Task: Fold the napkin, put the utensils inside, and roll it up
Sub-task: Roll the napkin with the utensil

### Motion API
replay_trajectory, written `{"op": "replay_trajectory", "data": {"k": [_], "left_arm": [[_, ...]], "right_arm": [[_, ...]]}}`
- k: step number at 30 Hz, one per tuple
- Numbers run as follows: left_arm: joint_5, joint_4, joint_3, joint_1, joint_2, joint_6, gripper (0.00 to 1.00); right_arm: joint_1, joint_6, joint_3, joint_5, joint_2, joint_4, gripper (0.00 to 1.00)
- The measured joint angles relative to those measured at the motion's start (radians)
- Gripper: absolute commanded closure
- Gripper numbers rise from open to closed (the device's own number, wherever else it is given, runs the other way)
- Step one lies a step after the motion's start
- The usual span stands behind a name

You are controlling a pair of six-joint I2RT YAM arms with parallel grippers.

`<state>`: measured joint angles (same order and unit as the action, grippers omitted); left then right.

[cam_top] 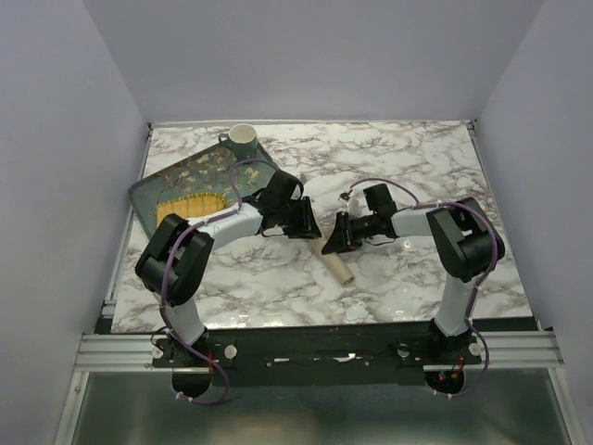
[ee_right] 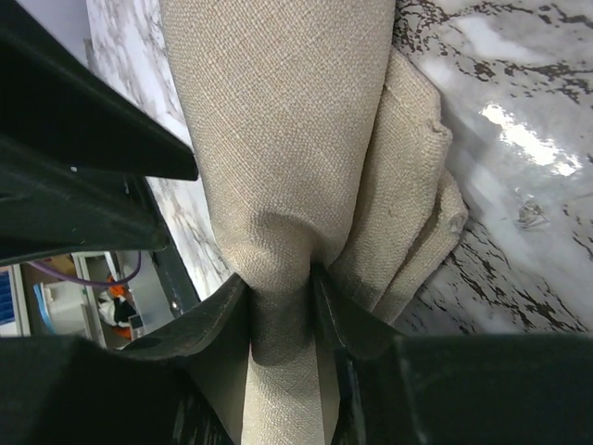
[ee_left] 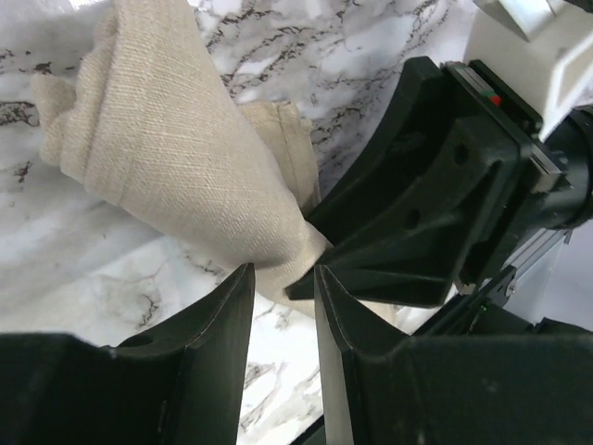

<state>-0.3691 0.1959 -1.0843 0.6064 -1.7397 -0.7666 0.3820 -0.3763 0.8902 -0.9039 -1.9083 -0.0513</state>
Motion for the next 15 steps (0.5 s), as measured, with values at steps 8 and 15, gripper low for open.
{"op": "replay_trajectory", "data": {"k": [8, 15], "left_arm": [[0.018, -0.030, -0.003, -0.002, -0.057, -0.008, 0.61], [0.021, -0.032, -0.005, -0.002, -0.069, -0.008, 0.61]], "right_arm": [[-0.005, 0.008, -0.001, 0.043, 0.042, 0.047, 0.45], [0.035, 0.068, 0.012, 0.279, 0.193, 0.250, 0.37]]}}
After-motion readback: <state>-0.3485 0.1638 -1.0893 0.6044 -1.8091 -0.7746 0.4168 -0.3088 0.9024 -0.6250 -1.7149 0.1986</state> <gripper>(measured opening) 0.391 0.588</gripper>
